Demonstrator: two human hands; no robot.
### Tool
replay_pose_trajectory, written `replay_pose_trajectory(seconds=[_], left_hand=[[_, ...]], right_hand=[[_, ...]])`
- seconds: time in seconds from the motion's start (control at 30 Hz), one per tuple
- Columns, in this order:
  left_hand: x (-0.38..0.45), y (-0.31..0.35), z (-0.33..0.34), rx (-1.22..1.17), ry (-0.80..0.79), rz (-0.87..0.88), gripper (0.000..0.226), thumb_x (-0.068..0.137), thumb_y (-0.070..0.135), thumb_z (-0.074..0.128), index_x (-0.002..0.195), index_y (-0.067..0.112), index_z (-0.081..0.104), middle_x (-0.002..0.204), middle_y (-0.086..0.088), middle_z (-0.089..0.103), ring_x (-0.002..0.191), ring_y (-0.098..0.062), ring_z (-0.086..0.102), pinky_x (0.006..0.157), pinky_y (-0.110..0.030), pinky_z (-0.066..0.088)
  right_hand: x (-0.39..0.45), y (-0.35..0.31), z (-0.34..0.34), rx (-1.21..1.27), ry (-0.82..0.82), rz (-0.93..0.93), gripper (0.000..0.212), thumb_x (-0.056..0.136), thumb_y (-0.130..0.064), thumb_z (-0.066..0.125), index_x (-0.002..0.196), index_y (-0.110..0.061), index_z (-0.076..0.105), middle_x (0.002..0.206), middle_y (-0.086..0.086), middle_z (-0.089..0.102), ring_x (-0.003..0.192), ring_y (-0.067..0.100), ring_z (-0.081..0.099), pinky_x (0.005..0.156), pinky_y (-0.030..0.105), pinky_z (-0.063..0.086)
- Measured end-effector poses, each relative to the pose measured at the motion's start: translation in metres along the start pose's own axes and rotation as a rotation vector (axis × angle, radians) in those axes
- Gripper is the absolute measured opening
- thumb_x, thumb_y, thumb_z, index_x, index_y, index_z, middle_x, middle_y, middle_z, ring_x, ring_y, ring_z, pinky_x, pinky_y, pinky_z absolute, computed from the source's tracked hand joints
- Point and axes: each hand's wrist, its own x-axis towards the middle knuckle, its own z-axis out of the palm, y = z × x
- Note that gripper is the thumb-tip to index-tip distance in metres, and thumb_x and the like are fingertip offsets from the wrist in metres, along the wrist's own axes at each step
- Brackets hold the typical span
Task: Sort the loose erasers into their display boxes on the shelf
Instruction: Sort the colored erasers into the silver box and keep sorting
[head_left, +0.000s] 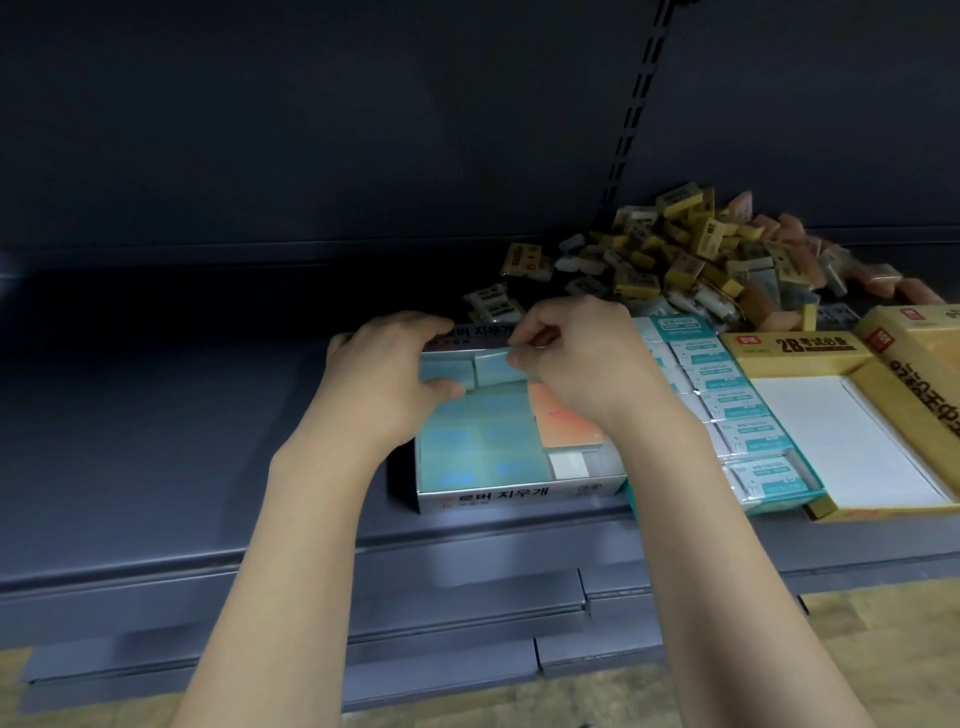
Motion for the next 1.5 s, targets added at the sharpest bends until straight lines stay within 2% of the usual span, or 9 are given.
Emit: replay_pose_trajectory(seconds=[0.1, 0.23, 0.4, 0.6, 0.73, 0.9, 1.03, 1.3, 1.5], left_hand=[[0.000, 0.001, 0.000, -0.038, -0.003, 0.003, 0.058, 0.079, 0.028, 0.071, 0.133, 0.025, 0.049, 0.135, 0.005, 0.049, 0.125, -0.017, 0.043, 0.106, -0.042, 0.032], [0.000, 0.002, -0.003, -0.074, -0.029, 0.001, 0.061, 0.079, 0.022, 0.071, 0.135, 0.025, 0.046, 0.136, 0.003, 0.049, 0.125, -0.018, 0.044, 0.106, -0.039, 0.034], [-0.002, -0.007, -0.023, -0.047, 0.096, -0.026, 0.047, 0.087, 0.024, 0.062, 0.132, 0.022, 0.050, 0.137, -0.001, 0.049, 0.126, -0.021, 0.044, 0.098, -0.025, 0.033], [-0.008, -0.020, -0.035, -0.040, 0.174, -0.090, 0.037, 0.090, 0.024, 0.057, 0.127, 0.020, 0.055, 0.129, -0.002, 0.056, 0.118, -0.022, 0.050, 0.087, -0.023, 0.033], [-0.011, -0.018, -0.032, -0.076, 0.150, -0.094, 0.035, 0.089, 0.024, 0.059, 0.124, 0.020, 0.057, 0.126, -0.002, 0.059, 0.117, -0.022, 0.052, 0.096, -0.030, 0.039], [-0.012, -0.017, -0.032, -0.080, 0.140, -0.093, 0.035, 0.089, 0.025, 0.058, 0.124, 0.020, 0.058, 0.125, -0.001, 0.059, 0.117, -0.022, 0.051, 0.098, -0.034, 0.041], [-0.011, -0.015, -0.032, -0.083, 0.137, -0.080, 0.034, 0.088, 0.026, 0.059, 0.122, 0.021, 0.059, 0.124, -0.001, 0.060, 0.116, -0.022, 0.052, 0.097, -0.035, 0.042], [-0.006, -0.006, -0.028, -0.104, 0.126, -0.036, 0.033, 0.089, 0.026, 0.059, 0.121, 0.021, 0.059, 0.124, 0.000, 0.060, 0.116, -0.021, 0.052, 0.097, -0.032, 0.041], [-0.003, 0.008, -0.024, -0.111, 0.106, 0.022, 0.033, 0.089, 0.025, 0.058, 0.122, 0.021, 0.059, 0.125, 0.000, 0.059, 0.118, -0.021, 0.050, 0.096, -0.031, 0.040]], right_hand=[[0.000, -0.001, 0.002, -0.010, 0.019, -0.009, 0.007, 0.081, -0.016, 0.070, 0.087, -0.016, 0.073, 0.080, -0.003, 0.059, 0.070, 0.007, 0.051, 0.050, 0.005, 0.035], [-0.001, -0.003, 0.001, -0.001, 0.006, 0.002, 0.008, 0.083, -0.015, 0.068, 0.089, -0.015, 0.073, 0.068, -0.014, 0.052, 0.073, 0.008, 0.053, 0.055, 0.010, 0.040], [-0.004, -0.006, 0.004, -0.069, 0.026, 0.030, 0.002, 0.082, -0.020, 0.068, 0.082, -0.020, 0.070, 0.075, -0.006, 0.059, 0.081, 0.020, 0.061, 0.073, 0.033, 0.054], [-0.005, -0.010, 0.001, -0.243, 0.034, 0.067, 0.007, 0.084, -0.026, 0.061, 0.079, -0.026, 0.066, 0.088, -0.006, 0.068, 0.095, 0.020, 0.059, 0.093, 0.034, 0.038], [-0.006, -0.015, 0.001, -0.320, 0.030, 0.067, 0.008, 0.086, -0.029, 0.060, 0.079, -0.030, 0.063, 0.090, -0.007, 0.068, 0.097, 0.020, 0.057, 0.089, 0.033, 0.028], [-0.012, -0.014, -0.017, -0.319, -0.096, 0.070, 0.011, 0.083, -0.026, 0.065, 0.080, -0.035, 0.062, 0.090, -0.013, 0.065, 0.100, 0.013, 0.057, 0.098, 0.032, 0.025], [-0.014, -0.015, -0.009, -0.313, -0.030, 0.057, 0.014, 0.083, -0.022, 0.063, 0.075, -0.034, 0.063, 0.078, -0.012, 0.059, 0.097, 0.014, 0.058, 0.099, 0.033, 0.033], [-0.010, -0.014, -0.002, -0.215, -0.041, 0.062, 0.012, 0.080, -0.014, 0.068, 0.078, -0.026, 0.071, 0.087, -0.003, 0.070, 0.095, 0.021, 0.061, 0.095, 0.039, 0.044], [-0.016, -0.009, 0.012, -0.261, -0.001, 0.020, 0.027, 0.075, -0.014, 0.070, 0.101, -0.019, 0.064, 0.098, 0.005, 0.066, 0.095, 0.025, 0.059, 0.086, 0.033, 0.046]])
